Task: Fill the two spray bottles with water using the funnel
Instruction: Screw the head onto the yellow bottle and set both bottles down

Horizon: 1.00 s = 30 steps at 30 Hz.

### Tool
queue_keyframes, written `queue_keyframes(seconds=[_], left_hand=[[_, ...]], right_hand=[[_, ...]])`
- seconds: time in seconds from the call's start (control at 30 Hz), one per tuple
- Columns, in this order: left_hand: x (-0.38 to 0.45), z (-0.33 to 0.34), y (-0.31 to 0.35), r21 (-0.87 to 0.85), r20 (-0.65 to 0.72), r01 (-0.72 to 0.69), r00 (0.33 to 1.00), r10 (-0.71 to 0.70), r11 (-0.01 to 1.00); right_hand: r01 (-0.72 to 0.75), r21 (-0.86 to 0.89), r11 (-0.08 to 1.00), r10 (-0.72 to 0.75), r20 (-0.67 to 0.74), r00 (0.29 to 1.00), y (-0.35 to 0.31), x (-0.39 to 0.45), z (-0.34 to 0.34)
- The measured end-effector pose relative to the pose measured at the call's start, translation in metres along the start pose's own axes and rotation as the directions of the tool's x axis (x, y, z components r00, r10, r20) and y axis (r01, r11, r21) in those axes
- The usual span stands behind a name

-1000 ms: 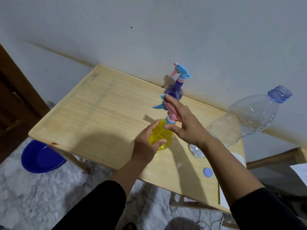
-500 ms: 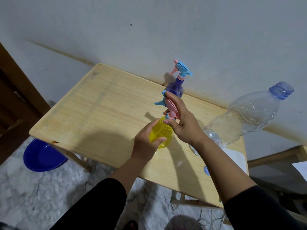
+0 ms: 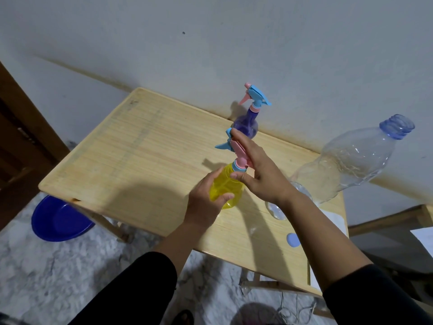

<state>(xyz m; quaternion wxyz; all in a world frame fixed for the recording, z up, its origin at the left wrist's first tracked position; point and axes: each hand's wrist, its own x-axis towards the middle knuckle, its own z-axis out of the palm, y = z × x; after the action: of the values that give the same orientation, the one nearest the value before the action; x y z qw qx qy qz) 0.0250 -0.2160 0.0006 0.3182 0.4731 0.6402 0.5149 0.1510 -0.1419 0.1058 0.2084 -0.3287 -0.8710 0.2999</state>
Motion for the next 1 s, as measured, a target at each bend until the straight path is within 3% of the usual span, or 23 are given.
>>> queue_keyframes(seconds=[0.1,0.2,0.3,0.4,0.53,0.67,0.83,1.0], left_hand=[[0.001,0.000,0.001,-0.002,0.003,0.004,1.000,-0.004,1.000],[0.001,0.000,0.000,-0.001,0.001,-0.001,1.000,0.001,1.000],[0.000,0.000,0.000,0.007,-0.006,-0.008,1.000,0.008,1.000],[0.001,0.000,0.000,0.014,-0.009,-0.010,1.000,0.011,1.000],[0.001,0.000,-0.002,0.031,-0.004,-0.022,1.000,0.022,0.999],[0.001,0.000,-0.001,0.033,-0.010,-0.027,1.000,0.027,0.999],[0.001,0.000,0.000,0.026,-0.006,-0.029,1.000,0.029,0.999],[0.001,-0.001,0.001,0.023,-0.001,-0.032,0.999,0.032,0.999]], right_hand=[[-0.018,0.093,0.996,0.021,-0.022,1.000,-0.003,0.000,0.006],[0.002,0.013,1.000,-0.001,-0.128,0.992,-0.001,0.001,0.010],[0.005,-0.056,0.998,-0.008,-0.055,0.998,0.003,-0.001,0.001],[-0.025,0.012,1.000,0.025,0.015,1.000,0.004,0.000,0.000],[-0.045,0.052,0.998,0.049,-0.075,0.996,0.005,0.002,0.004],[-0.009,-0.056,0.998,0.007,-0.037,0.999,0.007,0.001,0.000],[-0.024,0.056,0.998,0.027,-0.051,0.998,0.007,0.000,0.006],[-0.010,0.004,1.000,0.010,-0.078,0.997,0.004,0.003,0.006]])
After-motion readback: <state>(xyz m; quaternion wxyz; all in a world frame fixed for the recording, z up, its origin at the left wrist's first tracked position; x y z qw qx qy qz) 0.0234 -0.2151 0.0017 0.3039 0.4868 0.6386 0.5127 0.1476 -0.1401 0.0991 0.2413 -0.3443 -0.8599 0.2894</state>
